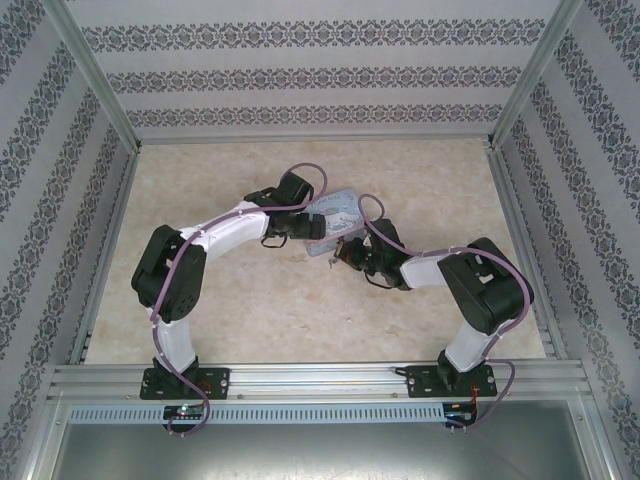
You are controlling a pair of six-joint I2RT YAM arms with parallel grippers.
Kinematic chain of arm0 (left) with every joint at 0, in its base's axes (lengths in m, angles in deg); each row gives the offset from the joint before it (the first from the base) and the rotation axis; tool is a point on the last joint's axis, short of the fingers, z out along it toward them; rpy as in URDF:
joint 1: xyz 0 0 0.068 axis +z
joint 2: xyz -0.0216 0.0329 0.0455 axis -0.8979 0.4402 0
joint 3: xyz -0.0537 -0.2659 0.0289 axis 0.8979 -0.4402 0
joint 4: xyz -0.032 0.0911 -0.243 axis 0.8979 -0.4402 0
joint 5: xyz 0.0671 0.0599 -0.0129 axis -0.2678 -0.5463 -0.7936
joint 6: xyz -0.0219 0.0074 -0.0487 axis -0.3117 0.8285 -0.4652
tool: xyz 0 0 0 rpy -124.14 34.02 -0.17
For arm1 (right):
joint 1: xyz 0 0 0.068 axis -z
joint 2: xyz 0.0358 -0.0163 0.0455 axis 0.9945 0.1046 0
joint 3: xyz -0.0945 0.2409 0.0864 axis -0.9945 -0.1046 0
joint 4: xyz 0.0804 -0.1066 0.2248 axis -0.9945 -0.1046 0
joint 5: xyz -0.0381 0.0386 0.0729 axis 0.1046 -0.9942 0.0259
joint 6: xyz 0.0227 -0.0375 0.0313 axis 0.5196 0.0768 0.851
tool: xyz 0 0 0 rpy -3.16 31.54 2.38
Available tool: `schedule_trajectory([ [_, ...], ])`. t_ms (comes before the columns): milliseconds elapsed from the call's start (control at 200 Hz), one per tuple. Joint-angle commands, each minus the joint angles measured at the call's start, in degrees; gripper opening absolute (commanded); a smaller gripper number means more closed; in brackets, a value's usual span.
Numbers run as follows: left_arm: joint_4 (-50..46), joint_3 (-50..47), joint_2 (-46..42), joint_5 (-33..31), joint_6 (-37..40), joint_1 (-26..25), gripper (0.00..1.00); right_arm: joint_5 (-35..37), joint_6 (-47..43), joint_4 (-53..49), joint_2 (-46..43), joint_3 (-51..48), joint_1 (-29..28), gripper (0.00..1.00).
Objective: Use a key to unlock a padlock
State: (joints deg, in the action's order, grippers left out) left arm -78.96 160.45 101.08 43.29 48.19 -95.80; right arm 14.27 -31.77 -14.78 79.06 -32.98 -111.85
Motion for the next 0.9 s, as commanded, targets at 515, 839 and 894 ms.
schedule_trajectory([
  [515, -2.76, -3.68, 4.05, -1.31, 1.21, -1.1, 1.0, -0.51, 1.99, 0.38, 0.5, 3.03, 4.16, 0.0],
  [839, -3.39, -3.77, 5.27, -1.32, 1.57, -1.17, 0.99, -2.96, 1.14, -0.52, 2.08, 5.34, 6.94, 0.0],
  [894, -3.39, -3.77, 5.37, -1.25, 1.63, -1.18, 0.99, -3.66, 0.52, -1.03, 2.44, 5.91, 7.66, 0.0],
])
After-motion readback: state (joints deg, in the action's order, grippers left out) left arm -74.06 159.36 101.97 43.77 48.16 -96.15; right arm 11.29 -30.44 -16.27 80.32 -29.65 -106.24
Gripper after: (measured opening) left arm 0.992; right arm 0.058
